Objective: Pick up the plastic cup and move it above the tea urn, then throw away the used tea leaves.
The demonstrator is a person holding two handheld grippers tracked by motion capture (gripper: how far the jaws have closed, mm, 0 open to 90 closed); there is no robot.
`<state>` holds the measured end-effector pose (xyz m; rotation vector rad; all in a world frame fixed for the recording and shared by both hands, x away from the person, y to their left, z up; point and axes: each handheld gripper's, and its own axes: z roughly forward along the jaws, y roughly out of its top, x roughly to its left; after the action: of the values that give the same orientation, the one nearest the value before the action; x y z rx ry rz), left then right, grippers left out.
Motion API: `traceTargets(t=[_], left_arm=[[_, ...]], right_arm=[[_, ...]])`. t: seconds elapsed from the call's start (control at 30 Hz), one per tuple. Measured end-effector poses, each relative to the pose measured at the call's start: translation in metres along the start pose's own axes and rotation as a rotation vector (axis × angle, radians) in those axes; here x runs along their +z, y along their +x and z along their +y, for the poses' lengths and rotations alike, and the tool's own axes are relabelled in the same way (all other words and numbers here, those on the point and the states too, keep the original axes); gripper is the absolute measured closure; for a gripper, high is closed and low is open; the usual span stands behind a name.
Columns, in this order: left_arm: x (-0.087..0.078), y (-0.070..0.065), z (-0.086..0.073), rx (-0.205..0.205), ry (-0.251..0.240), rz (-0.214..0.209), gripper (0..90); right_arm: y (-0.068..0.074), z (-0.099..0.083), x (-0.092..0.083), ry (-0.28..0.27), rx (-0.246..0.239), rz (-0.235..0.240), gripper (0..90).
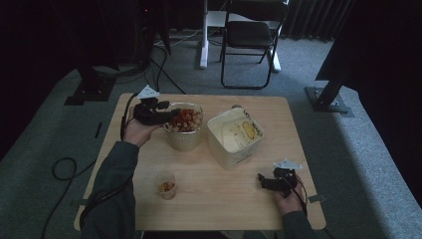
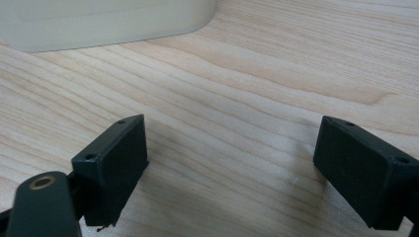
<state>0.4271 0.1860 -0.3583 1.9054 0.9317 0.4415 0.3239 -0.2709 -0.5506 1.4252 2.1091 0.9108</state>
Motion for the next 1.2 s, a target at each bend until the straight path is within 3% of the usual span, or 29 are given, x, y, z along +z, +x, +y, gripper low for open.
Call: traceTargets(t=[0.33,0.6,0.7,0.8,1.0,1.2], left_arm=[[-0.04,0.009,-0.055,-0.047,0.002,0.018,41.2],[-0.054,0.004,-0.098,-0.078,0.017,0.015,41.1],[-0.059,0.0,-0.114,-0.104,0.009,0.0,41.1],[-0.065,-0.006,-0.127,-0.133,0.009,-0.041,41.1],[-0.068,-0.023,-0.143,-0.108,0.048,-0.081,41.2],[-0.06,-0.032,-0.159,-0.127,0.092,-0.122,44.9]], right_arm=[[0.0,0.0,0.0,0.0,0.0,0.0,12.9],[0.0,0.0,0.0,0.0,0.001,0.0,12.9],[0.0,0.0,0.0,0.0,0.0,0.0,12.9],[0.0,0.0,0.0,0.0,0.0,0.0,12.8],[0.0,0.0,0.0,-0.001,0.001,0.0,12.9],[0.0,0.0,0.0,-0.001,0.0,0.0,12.8]])
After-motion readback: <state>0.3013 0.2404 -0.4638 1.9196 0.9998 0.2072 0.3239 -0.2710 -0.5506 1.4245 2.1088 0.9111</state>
